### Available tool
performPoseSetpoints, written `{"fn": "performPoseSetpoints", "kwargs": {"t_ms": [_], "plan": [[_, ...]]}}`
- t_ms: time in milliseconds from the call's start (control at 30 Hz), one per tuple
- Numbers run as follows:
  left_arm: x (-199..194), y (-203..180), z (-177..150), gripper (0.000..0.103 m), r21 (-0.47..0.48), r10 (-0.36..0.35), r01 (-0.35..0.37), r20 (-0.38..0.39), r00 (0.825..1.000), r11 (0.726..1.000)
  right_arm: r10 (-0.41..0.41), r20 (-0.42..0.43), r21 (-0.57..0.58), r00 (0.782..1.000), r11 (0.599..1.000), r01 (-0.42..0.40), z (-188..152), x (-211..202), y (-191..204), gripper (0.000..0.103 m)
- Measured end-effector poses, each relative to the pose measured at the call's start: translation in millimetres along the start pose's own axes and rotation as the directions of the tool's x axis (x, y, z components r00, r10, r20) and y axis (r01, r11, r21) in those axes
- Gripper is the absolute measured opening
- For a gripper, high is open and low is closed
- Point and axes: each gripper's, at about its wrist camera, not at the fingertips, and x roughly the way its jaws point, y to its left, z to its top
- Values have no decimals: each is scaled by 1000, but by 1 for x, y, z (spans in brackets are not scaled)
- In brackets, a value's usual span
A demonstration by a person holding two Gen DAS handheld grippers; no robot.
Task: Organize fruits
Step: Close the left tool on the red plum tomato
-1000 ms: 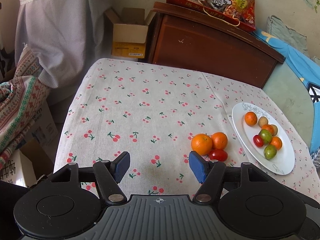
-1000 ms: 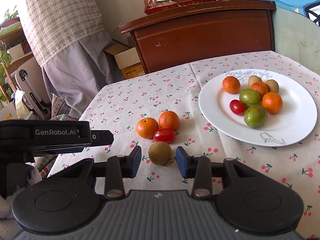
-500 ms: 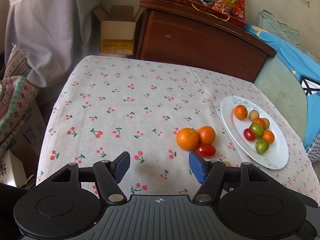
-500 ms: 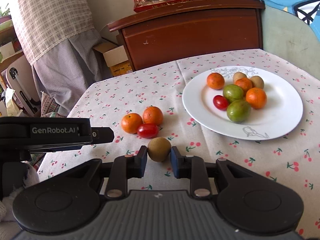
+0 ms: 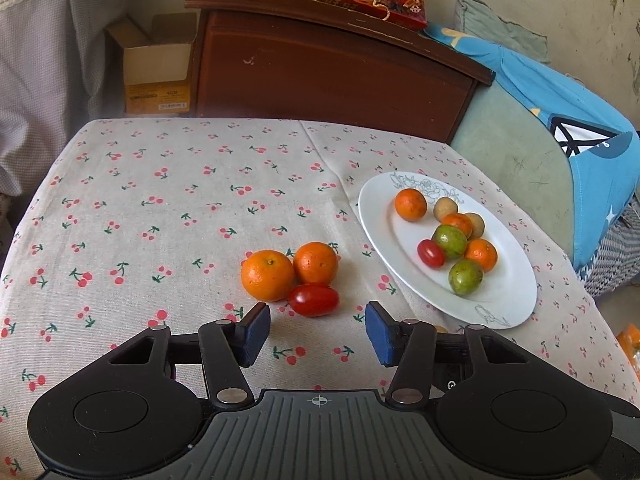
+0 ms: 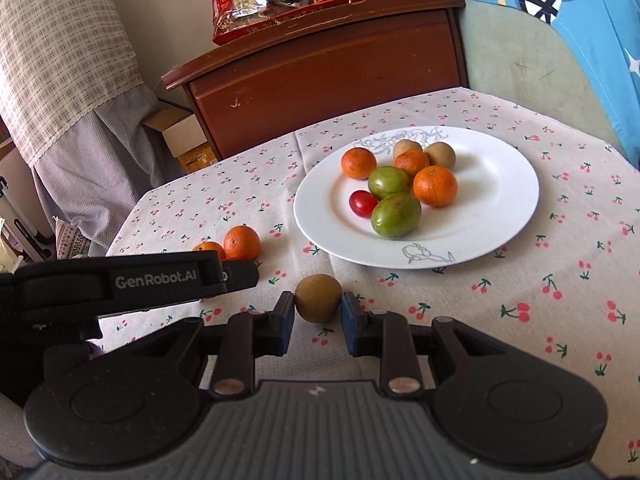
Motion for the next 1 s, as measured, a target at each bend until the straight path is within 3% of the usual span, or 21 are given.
{"fn": "performPoseSetpoints", "kwargs": {"t_ms": [167,333,667,767,1000], "plan": [[6,-5,0,49,4,12,-12,6,1000,1000,6,7,6,1000,1000,-6,0,1,-1,26],[11,-9,1,38,13,23,-23,13,1000,1000,8,11,12,1000,1000,-8,0,1,-2,26],[12,-13,0,35,43,47,-48,25,999,998,5,14,5,1000,1000,-5,0,0,-1,26],[12,-13,-1,26,49,46,-47,30,998,998,2,14,1,1000,1000,-2,0,0,0,26],[4,-9,-4,25,40,49,-50,21,999,998,3,2,-2,1000,1000,-3,-1,-2,4,25]]}}
